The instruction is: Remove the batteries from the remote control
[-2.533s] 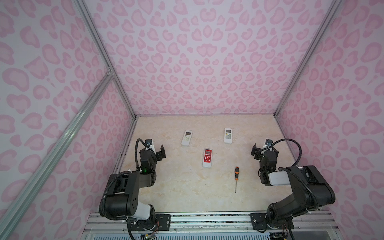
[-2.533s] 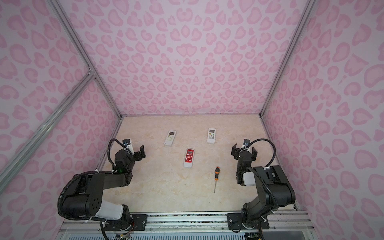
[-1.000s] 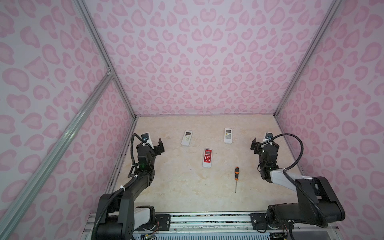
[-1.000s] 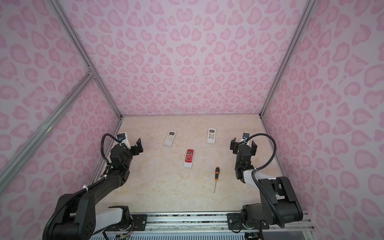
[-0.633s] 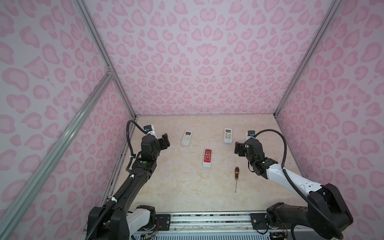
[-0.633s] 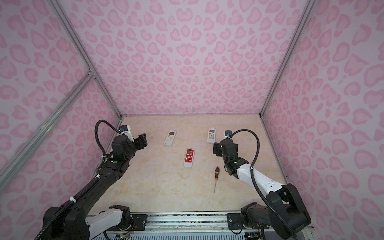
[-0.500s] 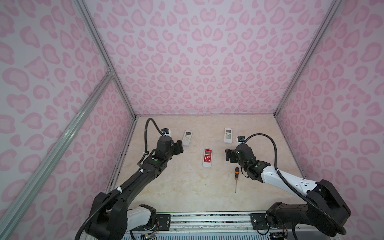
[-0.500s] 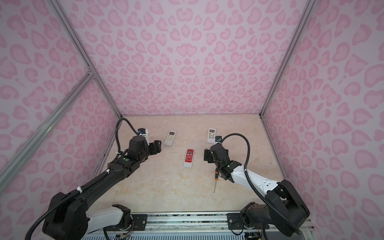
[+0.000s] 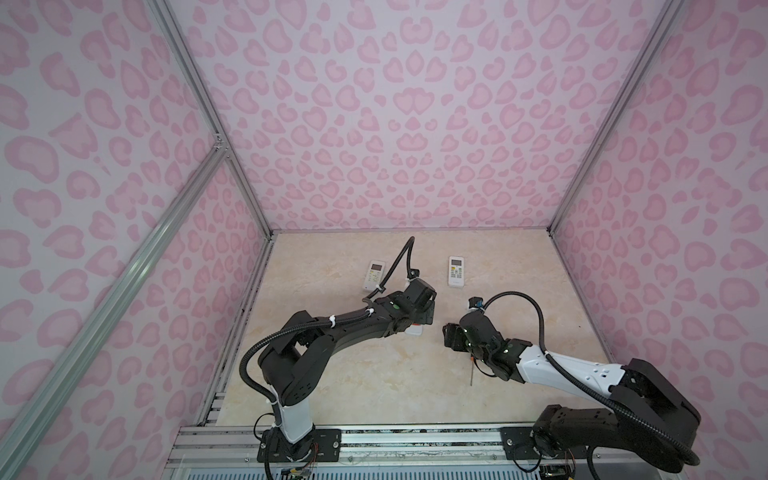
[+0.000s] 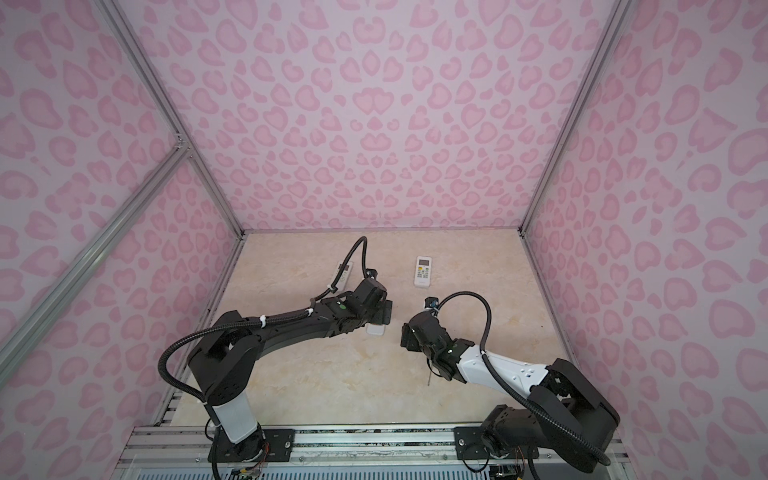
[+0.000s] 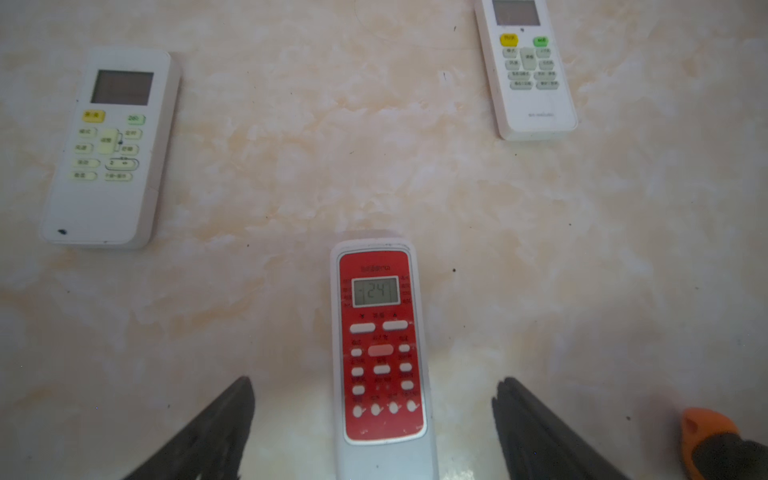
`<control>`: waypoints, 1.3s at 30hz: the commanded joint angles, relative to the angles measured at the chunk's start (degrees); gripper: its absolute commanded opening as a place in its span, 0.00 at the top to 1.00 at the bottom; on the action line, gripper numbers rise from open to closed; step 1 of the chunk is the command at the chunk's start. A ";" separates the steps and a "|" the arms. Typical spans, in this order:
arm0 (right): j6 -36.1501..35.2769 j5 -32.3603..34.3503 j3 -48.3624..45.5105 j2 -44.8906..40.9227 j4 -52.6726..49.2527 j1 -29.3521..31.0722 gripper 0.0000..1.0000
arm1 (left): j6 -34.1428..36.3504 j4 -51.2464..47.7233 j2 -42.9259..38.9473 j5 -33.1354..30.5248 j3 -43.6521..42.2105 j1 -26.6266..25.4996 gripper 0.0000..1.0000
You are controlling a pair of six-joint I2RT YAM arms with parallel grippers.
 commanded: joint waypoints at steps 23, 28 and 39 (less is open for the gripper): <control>3.89 -10.27 -2.35 0.82 8.08 -0.03 0.21 | -8.59 -4.13 12.06 0.63 6.28 -0.07 0.44; 6.18 -15.84 -2.33 4.00 12.45 -0.06 0.21 | -10.46 -2.51 8.57 2.24 3.53 0.24 0.47; 9.48 -21.72 -3.01 7.55 21.73 0.91 0.22 | -16.43 2.14 2.11 11.15 -2.76 2.49 0.49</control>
